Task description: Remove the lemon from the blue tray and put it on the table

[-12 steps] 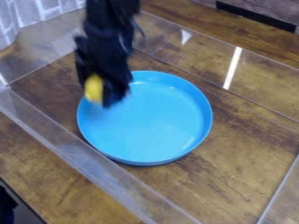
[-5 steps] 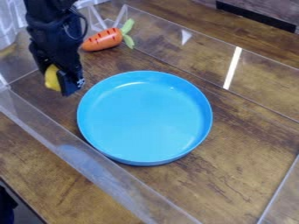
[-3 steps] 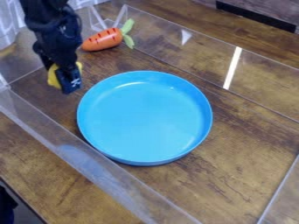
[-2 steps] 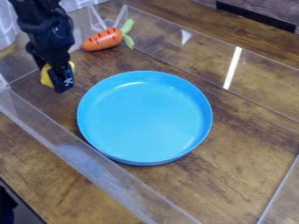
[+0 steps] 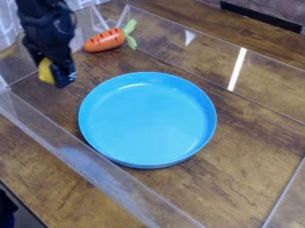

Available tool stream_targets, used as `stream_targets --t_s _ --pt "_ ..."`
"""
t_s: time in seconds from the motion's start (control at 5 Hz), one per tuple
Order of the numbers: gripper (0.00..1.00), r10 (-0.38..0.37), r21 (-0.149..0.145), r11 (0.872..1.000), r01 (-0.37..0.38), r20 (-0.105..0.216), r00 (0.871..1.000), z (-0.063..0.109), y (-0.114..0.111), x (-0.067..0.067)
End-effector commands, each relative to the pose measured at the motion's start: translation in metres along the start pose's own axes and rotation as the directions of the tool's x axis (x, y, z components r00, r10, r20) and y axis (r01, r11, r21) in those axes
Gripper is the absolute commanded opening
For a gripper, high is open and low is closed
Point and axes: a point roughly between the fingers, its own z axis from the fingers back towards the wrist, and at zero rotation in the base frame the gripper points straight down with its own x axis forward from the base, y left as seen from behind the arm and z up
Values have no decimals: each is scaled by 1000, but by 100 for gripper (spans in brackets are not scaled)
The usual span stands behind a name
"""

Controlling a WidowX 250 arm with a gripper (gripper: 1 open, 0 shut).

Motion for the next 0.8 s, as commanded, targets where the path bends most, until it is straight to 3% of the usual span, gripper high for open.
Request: stream_targets --t_s 0.0,0.4,0.6 --pt "0 70 69 995 -73 51 996 19 7 25" --pt "0 3 69 998 -5 40 999 -14 2 27" --pt "0 -12 78 997 8 43 999 -16 9 29"
